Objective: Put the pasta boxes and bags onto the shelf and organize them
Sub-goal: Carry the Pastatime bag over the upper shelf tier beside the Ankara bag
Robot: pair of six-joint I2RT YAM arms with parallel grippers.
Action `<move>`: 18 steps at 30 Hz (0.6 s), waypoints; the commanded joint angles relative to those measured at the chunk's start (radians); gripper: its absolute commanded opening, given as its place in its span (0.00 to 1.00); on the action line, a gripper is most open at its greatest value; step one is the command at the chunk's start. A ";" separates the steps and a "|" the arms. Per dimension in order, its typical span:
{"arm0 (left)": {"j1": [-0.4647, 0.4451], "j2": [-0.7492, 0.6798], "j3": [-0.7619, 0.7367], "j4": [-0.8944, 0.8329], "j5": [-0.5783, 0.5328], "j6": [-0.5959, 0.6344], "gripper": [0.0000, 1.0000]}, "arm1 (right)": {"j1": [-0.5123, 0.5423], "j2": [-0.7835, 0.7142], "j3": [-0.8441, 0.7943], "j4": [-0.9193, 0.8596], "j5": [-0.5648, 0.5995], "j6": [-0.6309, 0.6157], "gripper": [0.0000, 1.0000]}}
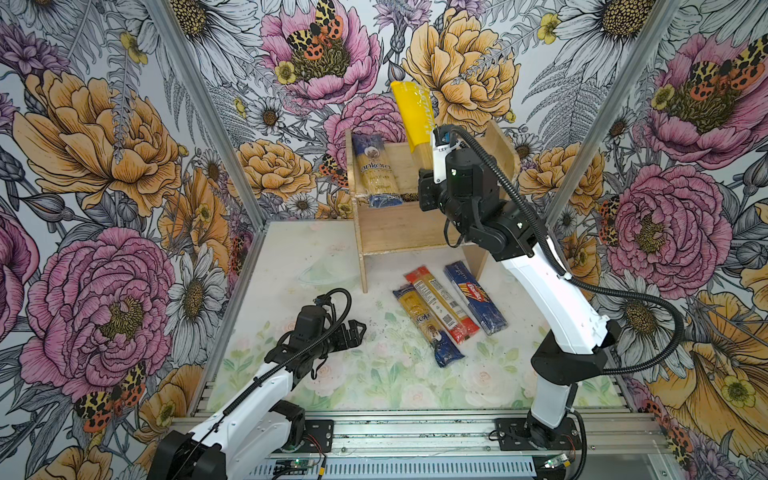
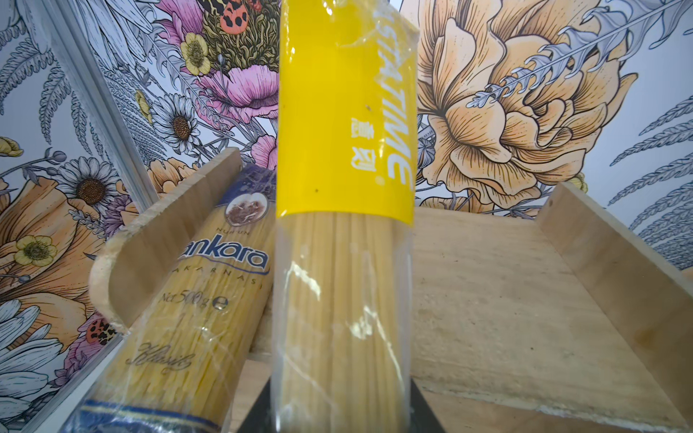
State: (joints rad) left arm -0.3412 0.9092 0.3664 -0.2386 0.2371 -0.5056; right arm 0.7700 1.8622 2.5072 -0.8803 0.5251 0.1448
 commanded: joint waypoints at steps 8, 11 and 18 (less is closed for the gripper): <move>0.015 -0.012 0.020 -0.002 0.017 0.027 0.99 | -0.057 0.026 0.060 0.172 0.008 0.067 0.00; 0.017 -0.012 0.021 -0.002 0.017 0.027 0.99 | -0.058 0.035 0.059 0.172 0.002 0.070 0.00; 0.022 -0.006 0.023 0.002 0.020 0.027 0.99 | -0.057 0.043 0.059 0.173 -0.033 0.078 0.00</move>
State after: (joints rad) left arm -0.3286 0.9092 0.3664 -0.2386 0.2375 -0.4980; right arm 0.7101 1.9194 2.5072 -0.8783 0.5011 0.2050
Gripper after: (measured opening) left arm 0.987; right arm 0.381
